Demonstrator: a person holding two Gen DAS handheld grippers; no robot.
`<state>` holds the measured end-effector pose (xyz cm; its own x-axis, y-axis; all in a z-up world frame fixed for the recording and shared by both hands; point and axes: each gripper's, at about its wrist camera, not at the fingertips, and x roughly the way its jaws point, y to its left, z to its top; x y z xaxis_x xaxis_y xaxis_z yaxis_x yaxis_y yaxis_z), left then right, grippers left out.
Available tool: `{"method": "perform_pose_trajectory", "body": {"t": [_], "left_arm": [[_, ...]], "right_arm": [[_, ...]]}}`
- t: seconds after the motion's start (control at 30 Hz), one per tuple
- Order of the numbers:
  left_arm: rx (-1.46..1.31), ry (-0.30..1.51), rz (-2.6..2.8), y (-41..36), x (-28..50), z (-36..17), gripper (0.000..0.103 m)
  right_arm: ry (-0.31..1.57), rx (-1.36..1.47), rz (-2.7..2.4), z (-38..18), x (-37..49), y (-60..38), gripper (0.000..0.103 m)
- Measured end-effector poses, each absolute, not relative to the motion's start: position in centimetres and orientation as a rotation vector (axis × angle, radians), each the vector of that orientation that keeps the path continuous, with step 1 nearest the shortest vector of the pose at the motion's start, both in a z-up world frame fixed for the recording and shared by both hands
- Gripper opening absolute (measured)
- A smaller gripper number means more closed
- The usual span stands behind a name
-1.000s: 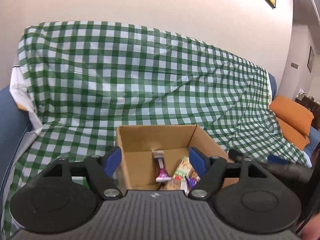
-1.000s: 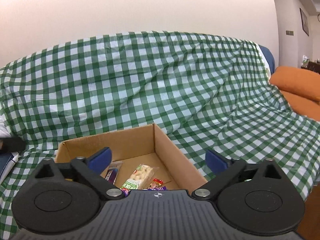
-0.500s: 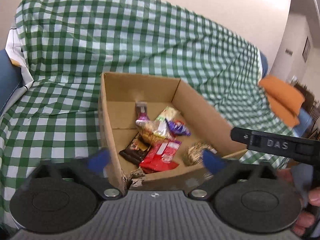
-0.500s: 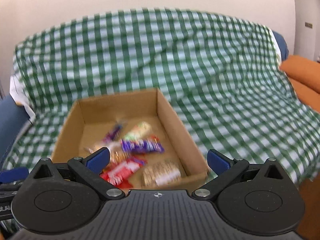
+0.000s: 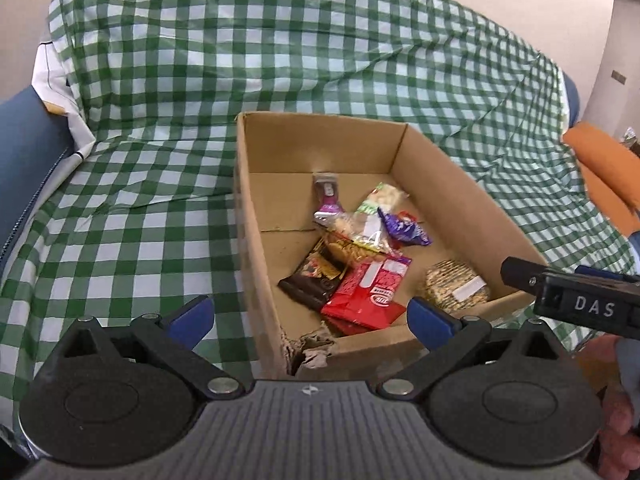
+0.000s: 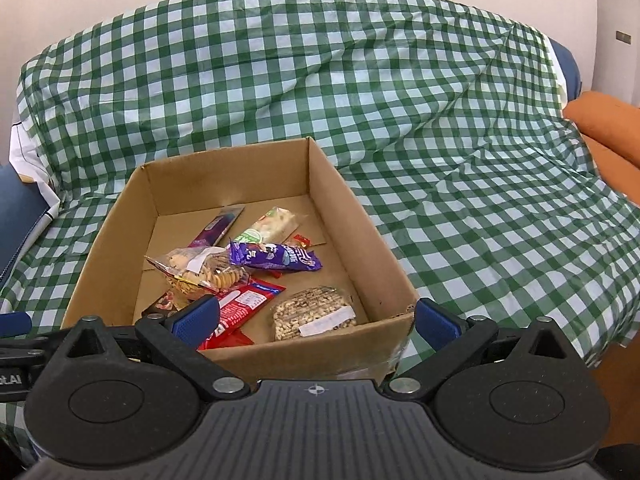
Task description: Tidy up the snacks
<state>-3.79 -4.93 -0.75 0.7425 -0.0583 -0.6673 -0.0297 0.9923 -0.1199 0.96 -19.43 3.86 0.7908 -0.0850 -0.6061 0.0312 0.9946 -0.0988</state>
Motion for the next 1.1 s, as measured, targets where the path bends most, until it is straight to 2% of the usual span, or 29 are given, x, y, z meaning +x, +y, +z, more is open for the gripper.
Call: {"method": "perform_pose_trajectory", "body": {"t": [1.1], "left_arm": [[-0.152,0.771,-0.025,-5.2,-3.4,-1.6,0.103]], "right_arm": [[0.643,-0.201,-0.006,3.5,1.2,-17.7,0.102]]}}
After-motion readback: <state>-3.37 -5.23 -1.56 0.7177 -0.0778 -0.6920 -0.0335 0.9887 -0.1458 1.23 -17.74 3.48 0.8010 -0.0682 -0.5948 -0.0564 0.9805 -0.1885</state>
